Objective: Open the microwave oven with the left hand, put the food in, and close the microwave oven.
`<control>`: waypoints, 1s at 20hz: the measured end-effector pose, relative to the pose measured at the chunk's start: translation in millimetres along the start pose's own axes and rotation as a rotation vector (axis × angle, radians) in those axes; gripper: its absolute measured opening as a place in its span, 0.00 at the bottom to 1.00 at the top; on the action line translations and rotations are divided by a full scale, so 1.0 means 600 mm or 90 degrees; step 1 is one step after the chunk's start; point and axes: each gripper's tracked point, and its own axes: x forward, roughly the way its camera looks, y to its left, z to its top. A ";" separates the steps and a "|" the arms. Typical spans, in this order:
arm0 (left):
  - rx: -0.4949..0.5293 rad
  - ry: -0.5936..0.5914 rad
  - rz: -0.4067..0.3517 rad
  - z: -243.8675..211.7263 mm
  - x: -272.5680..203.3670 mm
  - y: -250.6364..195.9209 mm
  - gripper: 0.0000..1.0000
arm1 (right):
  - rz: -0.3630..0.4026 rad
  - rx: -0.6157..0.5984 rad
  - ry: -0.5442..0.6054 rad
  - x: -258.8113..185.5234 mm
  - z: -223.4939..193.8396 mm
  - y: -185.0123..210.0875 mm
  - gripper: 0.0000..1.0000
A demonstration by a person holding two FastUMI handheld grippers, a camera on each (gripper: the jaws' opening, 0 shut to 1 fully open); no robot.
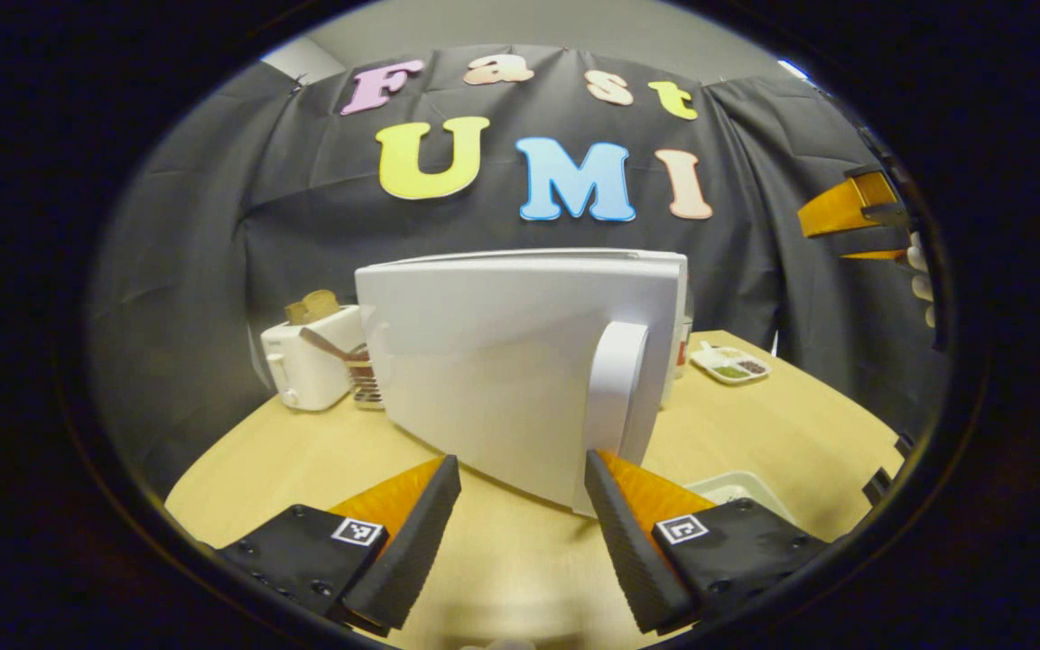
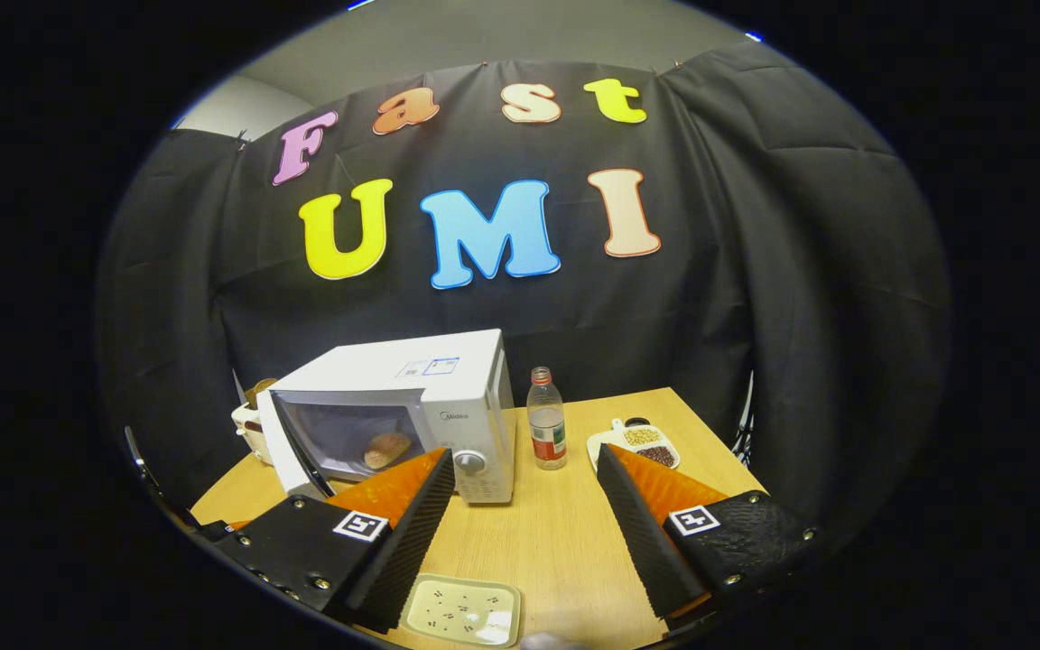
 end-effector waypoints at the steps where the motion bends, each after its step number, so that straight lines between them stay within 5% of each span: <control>1: 0.007 -0.004 -0.006 0.009 0.014 -0.011 0.94 | -0.005 0.001 0.002 0.002 -0.005 -0.012 0.97; 8: 0.014 -0.022 -0.039 0.048 0.110 -0.068 0.94 | -0.023 -0.009 -0.004 0.024 0.010 -0.047 0.97; 20: 0.001 -0.047 -0.021 0.095 0.237 -0.107 0.94 | -0.019 -0.019 -0.007 0.077 0.030 -0.058 0.97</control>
